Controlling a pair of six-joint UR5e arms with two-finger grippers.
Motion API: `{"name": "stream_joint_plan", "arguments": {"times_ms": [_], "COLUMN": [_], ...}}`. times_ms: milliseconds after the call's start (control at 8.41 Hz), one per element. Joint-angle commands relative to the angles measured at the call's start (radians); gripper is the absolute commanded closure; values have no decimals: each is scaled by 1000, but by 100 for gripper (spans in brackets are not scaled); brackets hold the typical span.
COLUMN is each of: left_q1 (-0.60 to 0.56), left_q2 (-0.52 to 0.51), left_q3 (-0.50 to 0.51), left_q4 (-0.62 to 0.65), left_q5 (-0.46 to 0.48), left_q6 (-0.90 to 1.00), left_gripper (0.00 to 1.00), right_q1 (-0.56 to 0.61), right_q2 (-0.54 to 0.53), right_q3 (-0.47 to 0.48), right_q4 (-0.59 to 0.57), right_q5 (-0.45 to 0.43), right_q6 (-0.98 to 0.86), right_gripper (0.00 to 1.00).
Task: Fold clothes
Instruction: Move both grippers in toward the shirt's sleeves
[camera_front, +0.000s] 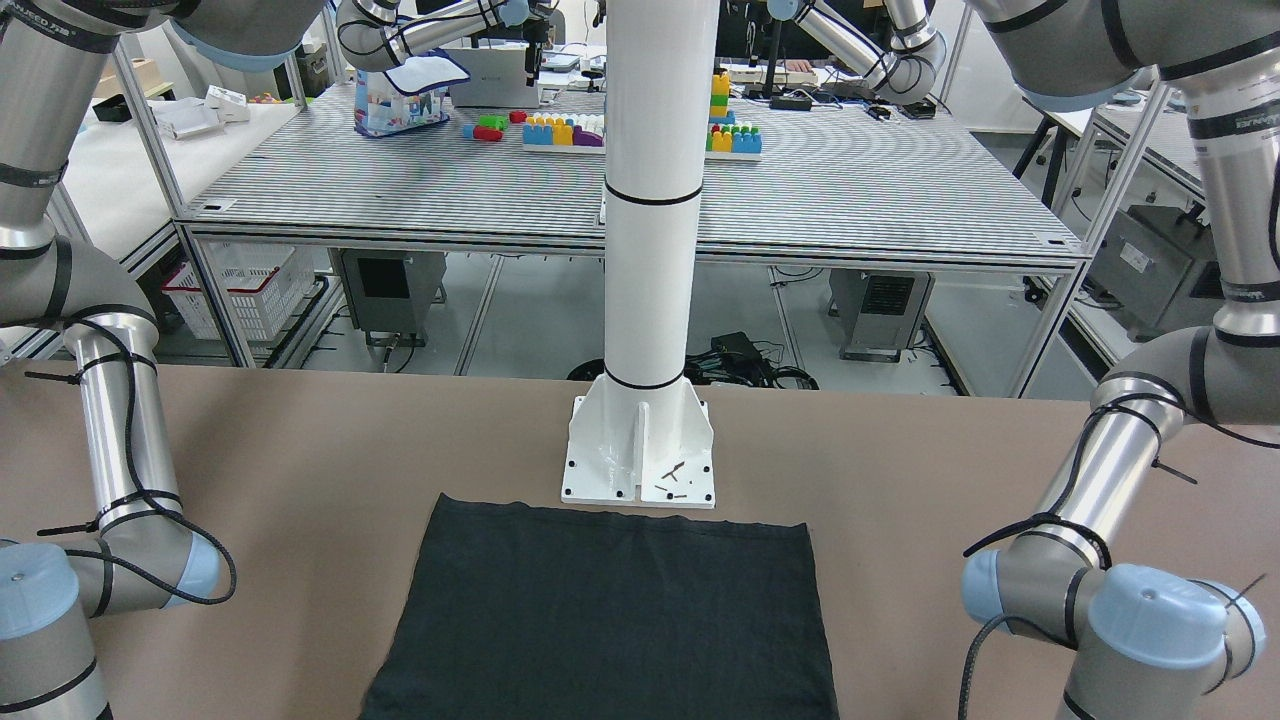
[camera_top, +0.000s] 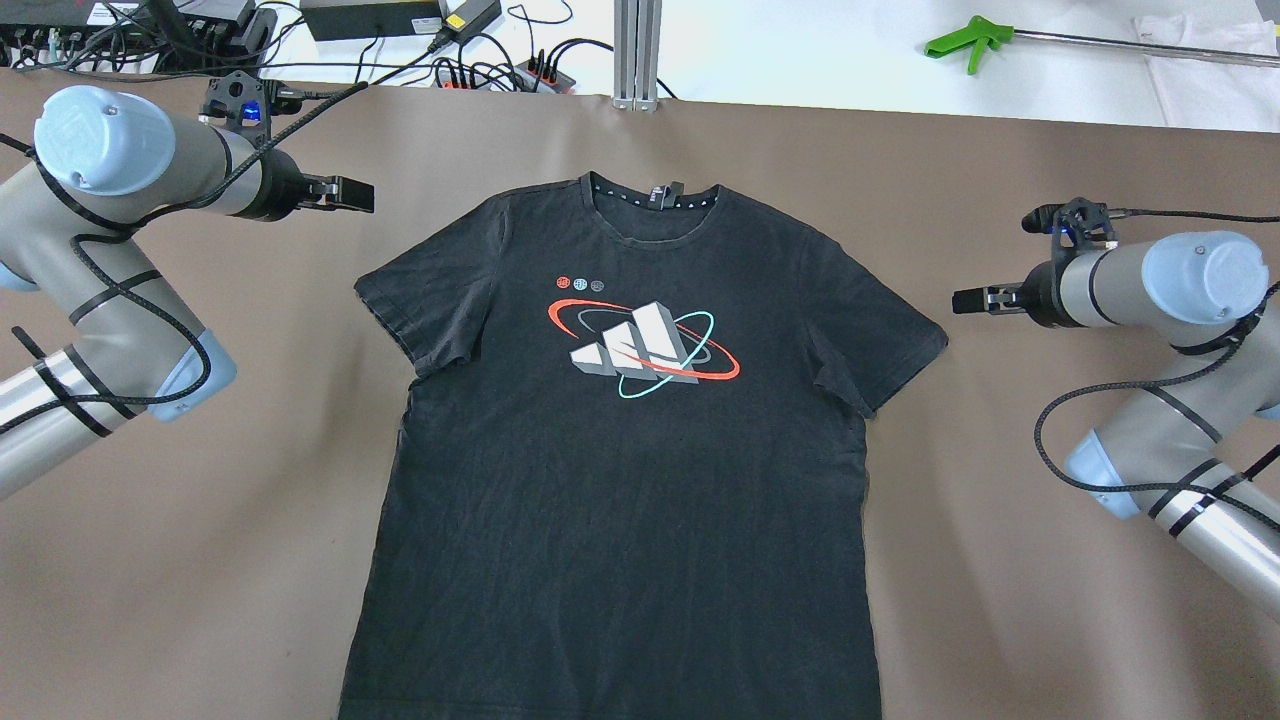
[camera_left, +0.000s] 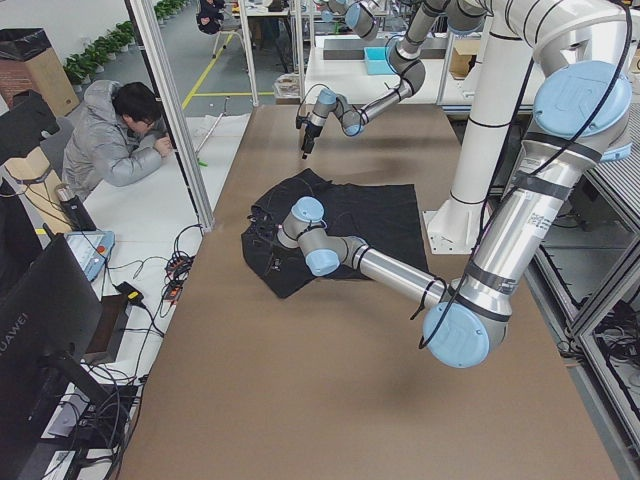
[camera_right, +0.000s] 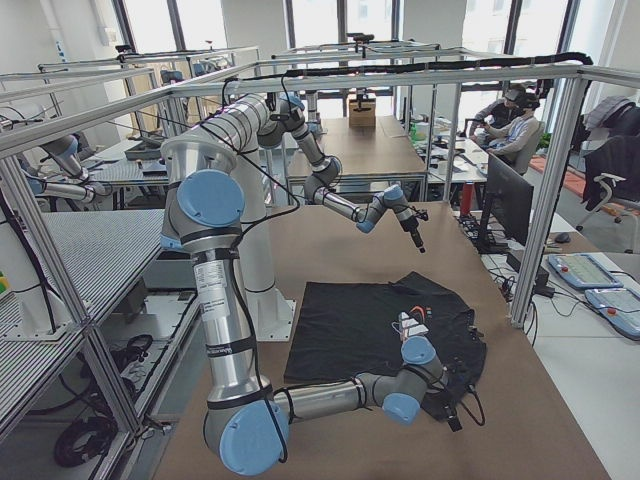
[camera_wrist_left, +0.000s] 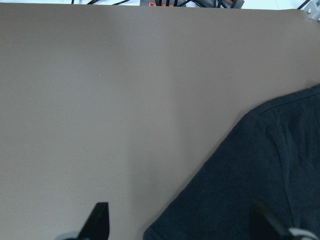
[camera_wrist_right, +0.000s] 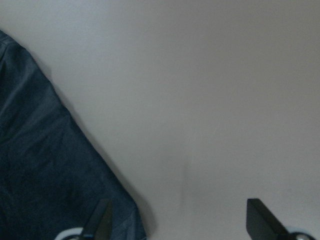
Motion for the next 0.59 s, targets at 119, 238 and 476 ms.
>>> {"name": "stream_joint_plan", "arguments": {"times_ms": [119,238,476], "left_q1": [1,1,1], "left_q2": [-14,-19,-20], "left_q3": [22,25,26], "left_q4": [0,0,0], "left_q5": [1,1,1], "left_q6": [-1,-1,-1], "left_gripper": [0,0,0], "right_q1": [-84,-99,-104], "right_q2": [9,9,11], "right_q3": [-2,-2,-19], "right_q4": [1,1,1], "right_q5": [-84,-99,-110], "right_q6": [61,68,72], "right_gripper": [5,5,6]}}
